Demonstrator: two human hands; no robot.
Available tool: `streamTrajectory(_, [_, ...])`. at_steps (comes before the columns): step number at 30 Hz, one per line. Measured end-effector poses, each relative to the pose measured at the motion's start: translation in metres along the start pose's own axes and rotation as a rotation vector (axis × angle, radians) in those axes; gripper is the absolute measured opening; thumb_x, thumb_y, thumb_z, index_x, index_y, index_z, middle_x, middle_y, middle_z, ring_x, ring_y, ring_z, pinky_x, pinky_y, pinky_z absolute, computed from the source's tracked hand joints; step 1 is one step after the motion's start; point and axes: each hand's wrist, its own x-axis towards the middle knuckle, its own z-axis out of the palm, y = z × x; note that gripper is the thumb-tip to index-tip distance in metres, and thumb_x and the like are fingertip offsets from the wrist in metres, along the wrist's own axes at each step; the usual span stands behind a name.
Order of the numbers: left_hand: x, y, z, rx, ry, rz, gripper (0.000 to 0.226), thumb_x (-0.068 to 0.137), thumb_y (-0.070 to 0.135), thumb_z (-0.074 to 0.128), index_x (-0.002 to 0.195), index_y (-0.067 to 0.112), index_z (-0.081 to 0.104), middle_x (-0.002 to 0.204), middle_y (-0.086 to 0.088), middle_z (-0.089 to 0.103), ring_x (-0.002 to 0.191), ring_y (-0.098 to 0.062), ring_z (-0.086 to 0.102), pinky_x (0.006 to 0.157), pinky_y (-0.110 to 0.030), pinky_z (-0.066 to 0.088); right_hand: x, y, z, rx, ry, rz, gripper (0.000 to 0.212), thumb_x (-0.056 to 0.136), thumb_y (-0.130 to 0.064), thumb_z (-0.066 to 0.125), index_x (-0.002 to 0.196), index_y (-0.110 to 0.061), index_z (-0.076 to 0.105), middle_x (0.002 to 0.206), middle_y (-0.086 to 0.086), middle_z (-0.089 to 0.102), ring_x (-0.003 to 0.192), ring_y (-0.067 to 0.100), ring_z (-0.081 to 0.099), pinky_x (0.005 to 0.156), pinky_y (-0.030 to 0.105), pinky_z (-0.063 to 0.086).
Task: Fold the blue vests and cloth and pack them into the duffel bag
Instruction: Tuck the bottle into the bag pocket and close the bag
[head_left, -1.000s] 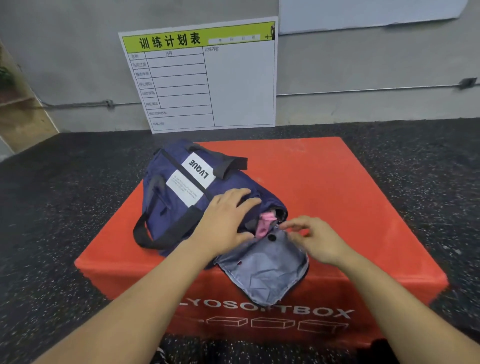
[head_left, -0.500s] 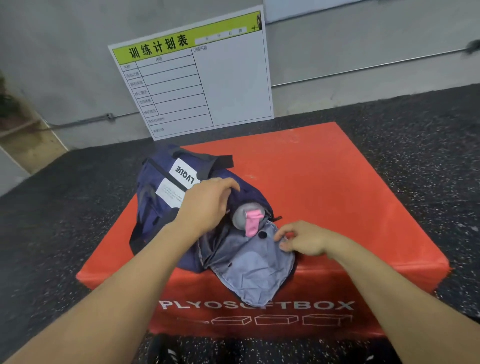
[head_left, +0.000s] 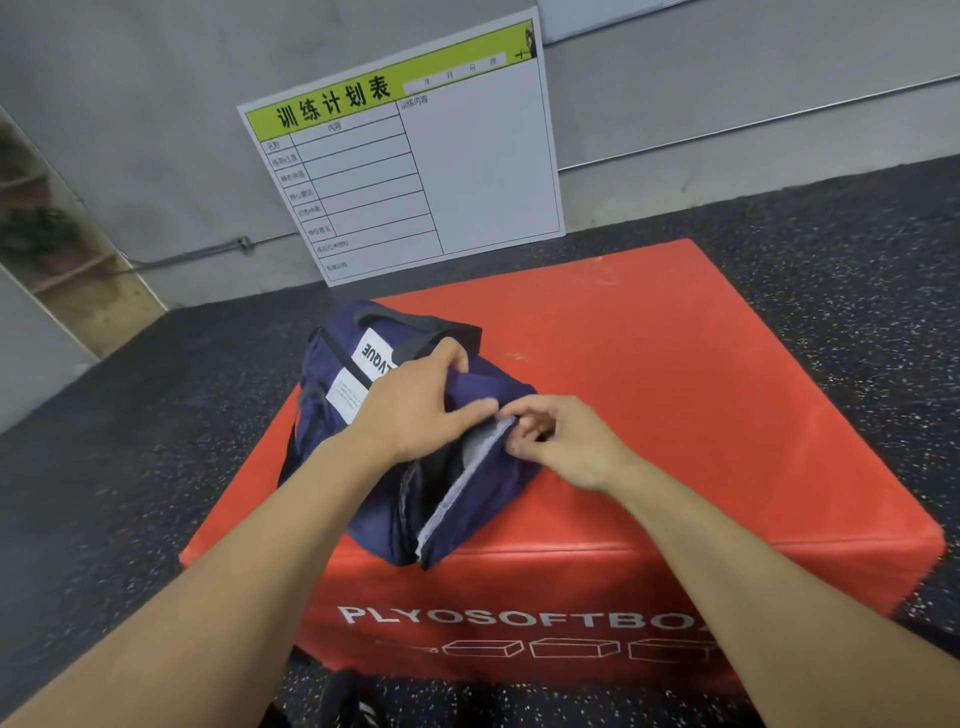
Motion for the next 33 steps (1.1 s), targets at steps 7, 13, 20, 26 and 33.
streamTrajectory(7, [-0.003,0.005,0.007,0.280,0.138,0.251,0.045,0.075,0.022,0.071,0.117,0.026,0.055,0.110,0.004,0.050,0.099,-0.023,0.049,0.085,-0.041,0.041,0.013,0.008,0.016,-0.316,0.452,-0.226,0.013,0.077,-0.027,0.085,0.087,-0.032,0.078,0.104,-0.012,0.052,0.099,0.012,0.051,0.089,0.023,0.040])
streamTrajectory(13, [-0.008,0.003,0.017,0.425,0.303,0.343,0.005,0.083,0.019,0.061,0.085,0.022,0.064,0.098,-0.002,0.049,0.089,-0.027,0.047,0.077,-0.041,0.036,0.014,0.003,0.016,-0.266,0.376,-0.221,0.010,0.083,-0.022,0.080,0.090,-0.029,0.078,0.121,-0.017,0.066,0.107,0.002,0.064,0.097,0.029,0.049])
streamTrajectory(20, [-0.007,-0.004,0.018,0.522,0.290,0.224,0.015,0.073,0.021,0.074,0.085,0.019,0.066,0.097,-0.001,0.053,0.091,-0.029,0.051,0.078,-0.040,0.035,0.013,0.005,0.017,-0.292,0.357,-0.246,0.012,0.086,-0.024,0.079,0.096,-0.031,0.079,0.119,-0.011,0.071,0.115,0.002,0.063,0.101,0.022,0.046])
streamTrajectory(26, [-0.007,-0.005,0.009,0.482,0.310,0.229,0.007,0.080,0.023,0.064,0.079,0.019,0.070,0.091,0.004,0.057,0.091,-0.026,0.053,0.078,-0.040,0.036,0.014,0.011,0.014,-0.386,0.408,-0.202,0.009,0.087,-0.029,0.077,0.095,-0.031,0.077,0.103,-0.016,0.074,0.098,0.005,0.066,0.089,0.026,0.049])
streamTrajectory(33, [-0.011,-0.004,0.008,0.338,0.158,0.135,0.019,0.079,0.037,0.050,0.078,0.022,0.062,0.091,0.006,0.056,0.095,-0.023,0.050,0.081,-0.039,0.038,0.018,0.012,0.018,-0.274,0.245,-0.272,0.013,0.085,-0.024,0.079,0.098,-0.026,0.079,0.122,-0.010,0.070,0.114,0.005,0.064,0.103,0.027,0.046])
